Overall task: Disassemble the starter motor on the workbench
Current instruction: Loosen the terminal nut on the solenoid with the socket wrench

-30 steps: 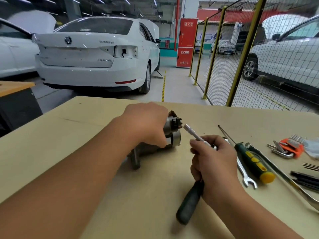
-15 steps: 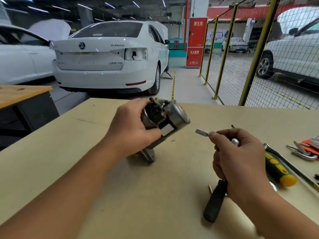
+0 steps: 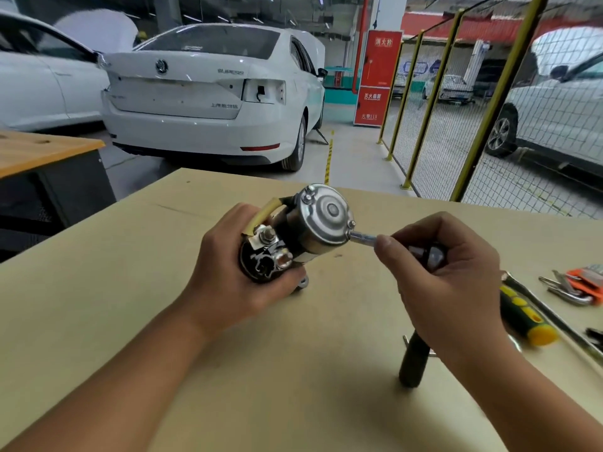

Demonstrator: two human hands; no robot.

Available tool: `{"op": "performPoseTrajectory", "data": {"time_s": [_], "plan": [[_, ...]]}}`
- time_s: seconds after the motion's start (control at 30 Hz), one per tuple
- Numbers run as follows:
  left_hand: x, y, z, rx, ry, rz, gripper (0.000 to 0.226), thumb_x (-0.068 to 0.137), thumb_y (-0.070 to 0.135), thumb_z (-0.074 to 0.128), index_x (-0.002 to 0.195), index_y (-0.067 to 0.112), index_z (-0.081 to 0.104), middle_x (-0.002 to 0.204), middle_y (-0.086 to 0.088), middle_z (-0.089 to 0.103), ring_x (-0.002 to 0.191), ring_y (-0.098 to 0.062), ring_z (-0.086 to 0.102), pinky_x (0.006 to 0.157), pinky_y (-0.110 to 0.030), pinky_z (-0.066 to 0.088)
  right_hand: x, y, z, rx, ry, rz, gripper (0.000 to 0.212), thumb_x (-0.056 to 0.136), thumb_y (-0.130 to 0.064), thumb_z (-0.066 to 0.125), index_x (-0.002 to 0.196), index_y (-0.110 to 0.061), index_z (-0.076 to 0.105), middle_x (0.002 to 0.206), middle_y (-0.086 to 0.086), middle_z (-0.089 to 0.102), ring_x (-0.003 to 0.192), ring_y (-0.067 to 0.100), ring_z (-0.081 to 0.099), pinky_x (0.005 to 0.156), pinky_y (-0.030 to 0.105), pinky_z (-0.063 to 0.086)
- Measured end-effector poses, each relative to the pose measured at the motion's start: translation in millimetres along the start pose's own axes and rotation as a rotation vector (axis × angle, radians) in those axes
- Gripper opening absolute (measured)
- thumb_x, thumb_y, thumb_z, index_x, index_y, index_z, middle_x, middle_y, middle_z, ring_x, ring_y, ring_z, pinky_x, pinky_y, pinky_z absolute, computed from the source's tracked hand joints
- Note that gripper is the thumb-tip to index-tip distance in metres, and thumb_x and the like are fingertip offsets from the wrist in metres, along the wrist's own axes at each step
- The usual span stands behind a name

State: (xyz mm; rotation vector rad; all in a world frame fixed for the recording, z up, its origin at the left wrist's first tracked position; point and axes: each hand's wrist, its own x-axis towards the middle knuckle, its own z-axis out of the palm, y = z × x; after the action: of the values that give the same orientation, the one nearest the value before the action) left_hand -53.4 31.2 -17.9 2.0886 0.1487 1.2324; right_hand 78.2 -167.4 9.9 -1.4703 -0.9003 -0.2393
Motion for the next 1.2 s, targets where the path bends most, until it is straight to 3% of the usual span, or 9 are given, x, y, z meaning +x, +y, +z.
{"op": "performPoseTrajectory", "data": {"time_s": [0.2, 0.3, 0.43, 0.57, 0.63, 0.8, 0.93, 1.03, 1.2], "plan": [[-3, -6, -10, 0.097, -0.241, 0.038, 0.111, 0.061, 0.030, 0.096, 0.156, 0.020, 0.038, 0.135, -0.004, 0.061, 0.126, -0.020, 0.061, 0.110, -0.034, 0.047, -2, -6, -2, -0.211, -0.057, -0.118, 0.024, 0.082, -0.020, 0.081, 0.073, -0.023, 0.059, 0.066, -0.004, 0.062, 0.057, 0.019, 0.056, 0.049, 0.022, 0.041], [-4, -8, -6, 0.246, -0.372, 0.071, 0.120, 0.057, 0.028, 0.094, 0.160, 0.025, 0.032, 0.132, 0.004, 0.053, 0.123, -0.019, 0.056, 0.105, -0.033, 0.049, 7, -11, -6, -0.426, -0.161, -0.166, 0.020, 0.079, -0.028, 0.077, 0.073, -0.024, 0.059, 0.062, -0.008, 0.061, 0.065, 0.012, 0.059, 0.051, 0.015, 0.042], [-6, -9, 3, 0.325, -0.283, 0.127, 0.115, 0.057, 0.032, 0.087, 0.159, 0.017, 0.037, 0.125, 0.002, 0.050, 0.110, -0.021, 0.059, 0.093, -0.037, 0.056, 13, -15, -6, -0.522, -0.176, -0.133, 0.019, 0.082, -0.025, 0.078, 0.075, -0.024, 0.060, 0.058, -0.011, 0.059, 0.069, 0.006, 0.058, 0.053, 0.011, 0.040], [-8, -9, 3, 0.380, -0.241, 0.092, 0.113, 0.056, 0.052, 0.075, 0.159, 0.023, 0.038, 0.154, 0.001, 0.031, 0.119, -0.016, 0.056, 0.095, -0.030, 0.053, 10, -16, 10, -0.404, -0.080, 0.163, 0.014, 0.087, -0.029, 0.074, 0.077, -0.027, 0.064, 0.064, -0.009, 0.063, 0.051, 0.008, 0.058, 0.039, 0.013, 0.035], [-7, -9, 4, 0.377, -0.249, 0.075, 0.114, 0.057, 0.051, 0.076, 0.160, 0.026, 0.034, 0.162, 0.005, 0.030, 0.130, -0.016, 0.052, 0.102, -0.033, 0.051, 10, -17, 18, -0.350, -0.035, 0.271, 0.016, 0.088, -0.030, 0.072, 0.076, -0.026, 0.063, 0.066, -0.007, 0.062, 0.053, 0.012, 0.057, 0.044, 0.022, 0.039], [-4, -11, 6, 0.348, -0.254, 0.060, 0.117, 0.055, 0.043, 0.078, 0.161, 0.024, 0.032, 0.154, 0.009, 0.045, 0.132, -0.016, 0.052, 0.104, -0.039, 0.051, 20, -27, 13, -0.639, -0.121, 0.052, 0.025, 0.087, -0.041, 0.074, 0.073, -0.028, 0.058, 0.066, -0.017, 0.055, 0.061, -0.007, 0.055, 0.048, 0.009, 0.030], [-2, -12, 5, 0.352, -0.260, 0.077, 0.114, 0.053, 0.052, 0.070, 0.158, 0.024, 0.035, 0.153, 0.009, 0.047, 0.130, -0.011, 0.050, 0.102, -0.030, 0.047, 35, -25, 4, -0.703, -0.256, -0.019, 0.030, 0.083, -0.048, 0.077, 0.073, -0.028, 0.056, 0.070, -0.019, 0.056, 0.068, -0.002, 0.054, 0.055, 0.022, 0.042], [0, -14, 4, 0.356, -0.256, 0.084, 0.115, 0.052, 0.049, 0.073, 0.157, 0.023, 0.037, 0.151, 0.010, 0.049, 0.126, -0.008, 0.050, 0.099, -0.027, 0.045, 41, -22, 2, -0.710, -0.293, -0.109, 0.033, 0.082, -0.044, 0.079, 0.071, -0.026, 0.054, 0.069, -0.016, 0.056, 0.066, 0.000, 0.053, 0.055, 0.023, 0.041], [3, -19, -3, 0.340, -0.278, 0.077, 0.115, 0.051, 0.041, 0.079, 0.158, 0.025, 0.038, 0.145, 0.014, 0.051, 0.123, -0.010, 0.056, 0.099, -0.023, 0.044, 52, -20, -6, -0.830, -0.541, -0.708, 0.024, 0.090, -0.026, 0.076, 0.080, -0.009, 0.062, 0.065, 0.005, 0.059, 0.049, 0.025, 0.051, 0.045, 0.034, 0.047]]}}
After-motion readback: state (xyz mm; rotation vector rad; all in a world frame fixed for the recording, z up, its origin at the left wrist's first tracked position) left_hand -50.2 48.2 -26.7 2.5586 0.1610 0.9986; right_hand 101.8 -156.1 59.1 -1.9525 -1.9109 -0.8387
